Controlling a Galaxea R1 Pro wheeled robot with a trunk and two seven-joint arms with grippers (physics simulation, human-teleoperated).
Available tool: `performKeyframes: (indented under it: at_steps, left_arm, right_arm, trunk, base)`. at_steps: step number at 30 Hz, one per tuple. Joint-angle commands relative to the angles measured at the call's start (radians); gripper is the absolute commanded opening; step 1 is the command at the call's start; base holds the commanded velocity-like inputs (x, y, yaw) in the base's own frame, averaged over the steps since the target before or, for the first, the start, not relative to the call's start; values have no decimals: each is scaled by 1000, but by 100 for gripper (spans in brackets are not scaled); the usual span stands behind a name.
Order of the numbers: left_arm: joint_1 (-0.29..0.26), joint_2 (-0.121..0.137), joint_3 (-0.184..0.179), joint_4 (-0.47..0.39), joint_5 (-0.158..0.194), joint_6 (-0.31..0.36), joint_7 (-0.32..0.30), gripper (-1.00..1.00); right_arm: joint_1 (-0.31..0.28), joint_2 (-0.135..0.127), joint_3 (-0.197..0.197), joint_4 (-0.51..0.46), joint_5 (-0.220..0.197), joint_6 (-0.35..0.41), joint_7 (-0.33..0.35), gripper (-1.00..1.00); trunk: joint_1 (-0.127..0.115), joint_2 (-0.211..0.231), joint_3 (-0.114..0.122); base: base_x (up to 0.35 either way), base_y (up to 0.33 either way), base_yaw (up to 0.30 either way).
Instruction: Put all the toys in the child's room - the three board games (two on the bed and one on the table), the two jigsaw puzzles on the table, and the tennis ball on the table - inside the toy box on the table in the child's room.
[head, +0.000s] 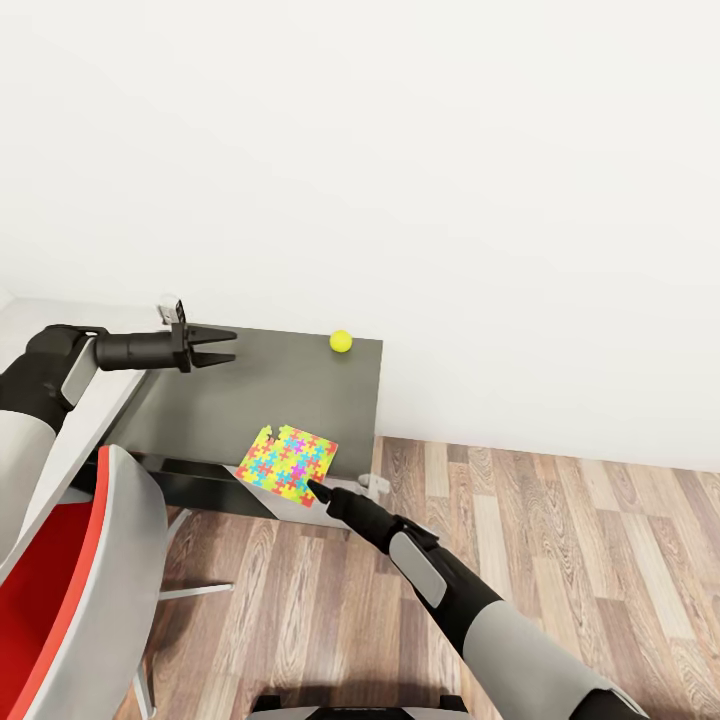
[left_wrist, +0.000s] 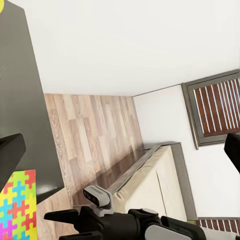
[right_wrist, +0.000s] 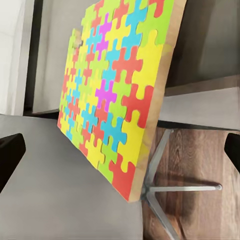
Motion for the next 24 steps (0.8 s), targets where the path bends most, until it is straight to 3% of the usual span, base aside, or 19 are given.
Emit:
performKeyframes:
  at_steps: [1,24]
  left_arm:
    - [-1,1,-5,0,3,9,-4,100]
    - [-1,1,-4,0,2,9,-4,100]
  right_arm:
    - [-1,0,1,1,-10,4,1,100]
    - [-1,1,-2,3,-10,4,2,100]
  trunk:
    - [1,-2,-1]
    - [1,-2,-1]
  base:
    - [0,0,0]
    - [0,16,0]
